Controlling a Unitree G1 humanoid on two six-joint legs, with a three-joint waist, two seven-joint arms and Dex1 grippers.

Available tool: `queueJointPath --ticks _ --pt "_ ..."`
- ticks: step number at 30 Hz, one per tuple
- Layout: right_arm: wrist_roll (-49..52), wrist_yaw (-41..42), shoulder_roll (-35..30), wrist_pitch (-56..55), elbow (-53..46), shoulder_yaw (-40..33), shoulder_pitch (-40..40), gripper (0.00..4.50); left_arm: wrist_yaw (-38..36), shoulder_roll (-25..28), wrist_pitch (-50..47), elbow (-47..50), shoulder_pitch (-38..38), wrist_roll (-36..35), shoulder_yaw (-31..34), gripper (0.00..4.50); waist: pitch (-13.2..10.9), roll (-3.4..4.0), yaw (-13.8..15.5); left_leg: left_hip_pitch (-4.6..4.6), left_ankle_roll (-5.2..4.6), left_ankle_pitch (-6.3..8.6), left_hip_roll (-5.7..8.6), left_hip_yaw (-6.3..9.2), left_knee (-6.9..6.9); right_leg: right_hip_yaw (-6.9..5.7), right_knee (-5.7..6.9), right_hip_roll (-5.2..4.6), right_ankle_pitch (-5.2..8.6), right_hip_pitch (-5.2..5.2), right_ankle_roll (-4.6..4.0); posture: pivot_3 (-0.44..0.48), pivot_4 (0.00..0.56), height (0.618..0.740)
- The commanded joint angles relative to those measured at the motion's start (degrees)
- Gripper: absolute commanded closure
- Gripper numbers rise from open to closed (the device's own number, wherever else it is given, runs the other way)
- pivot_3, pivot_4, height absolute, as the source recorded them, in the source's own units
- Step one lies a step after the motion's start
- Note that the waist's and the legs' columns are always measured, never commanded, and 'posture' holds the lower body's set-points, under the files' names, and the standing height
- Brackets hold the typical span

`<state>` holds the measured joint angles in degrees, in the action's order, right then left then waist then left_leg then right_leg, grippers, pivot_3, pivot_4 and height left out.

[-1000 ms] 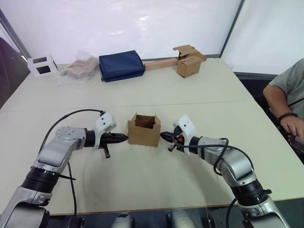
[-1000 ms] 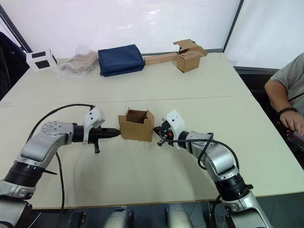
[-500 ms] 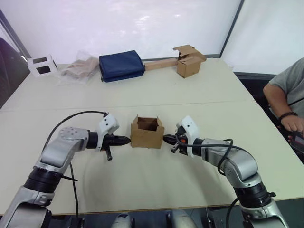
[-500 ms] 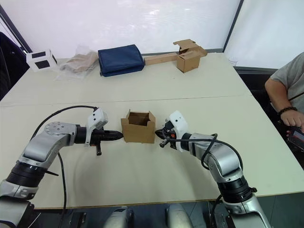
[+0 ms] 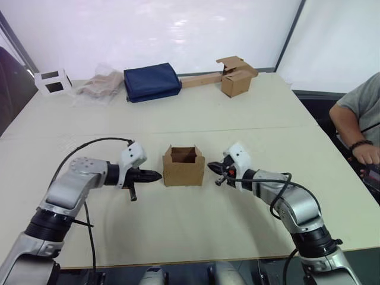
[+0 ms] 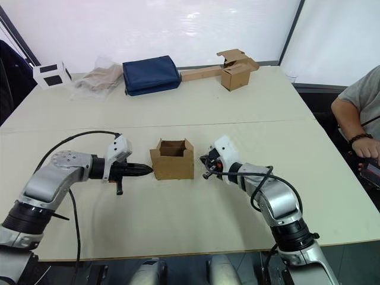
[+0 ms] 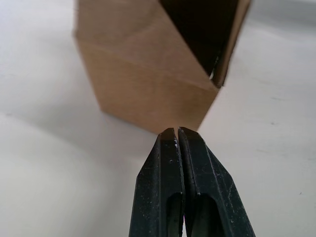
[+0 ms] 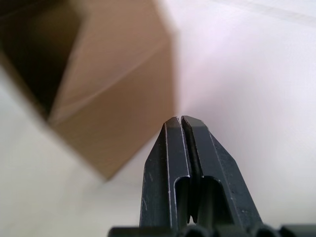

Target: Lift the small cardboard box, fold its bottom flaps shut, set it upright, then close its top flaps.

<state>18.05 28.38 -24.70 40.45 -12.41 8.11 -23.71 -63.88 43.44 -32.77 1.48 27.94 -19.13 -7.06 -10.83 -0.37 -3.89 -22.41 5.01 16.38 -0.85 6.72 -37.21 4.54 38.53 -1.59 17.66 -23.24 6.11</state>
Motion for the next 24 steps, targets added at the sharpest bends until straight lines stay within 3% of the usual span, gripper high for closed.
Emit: queueJointPath --ticks 1,9,17,24 --pt "1.42 0.92 1.68 -5.67 -1.16 -3.97 -1.61 4.5 1.24 -0.12 1.06 -1.74 3.75 -2.14 5.47 4.43 -0.01 -0.01 0.0 0.01 0.0 0.0 0.0 0.0 0.0 0.0 0.0 0.0 0.0 0.0 0.0 0.0 0.15 0.74" --pt "6.25 4.9 4.79 -7.24 -2.79 -5.55 -2.46 4.5 3.29 -5.1 -4.89 -1.92 10.17 -9.91 10.25 4.43 0.01 -0.01 -0.07 0.0 0.0 0.0 0.01 0.0 -0.02 -0.01 0.0 -0.02 0.0 0.03 0.0 0.0 0.15 0.74" --pt "6.17 9.29 5.58 -8.38 0.76 -2.51 -2.24 4.5 3.11 -7.1 -2.51 -2.97 8.48 -5.34 3.41 4.43 0.01 -0.01 -0.09 0.02 0.01 0.0 0.0 0.01 -0.02 -0.01 0.02 0.0 0.0 0.01 0.0 0.0 0.15 0.74" --pt "-1.72 13.86 3.88 -13.15 8.57 5.41 -4.16 4.5 1.8 -5.37 2.23 -4.37 5.45 1.39 -2.51 4.43 0.04 0.02 -0.19 0.03 0.01 -0.01 0.0 0.01 -0.03 -0.01 0.03 0.01 0.0 0.02 0.0 0.0 0.15 0.74"
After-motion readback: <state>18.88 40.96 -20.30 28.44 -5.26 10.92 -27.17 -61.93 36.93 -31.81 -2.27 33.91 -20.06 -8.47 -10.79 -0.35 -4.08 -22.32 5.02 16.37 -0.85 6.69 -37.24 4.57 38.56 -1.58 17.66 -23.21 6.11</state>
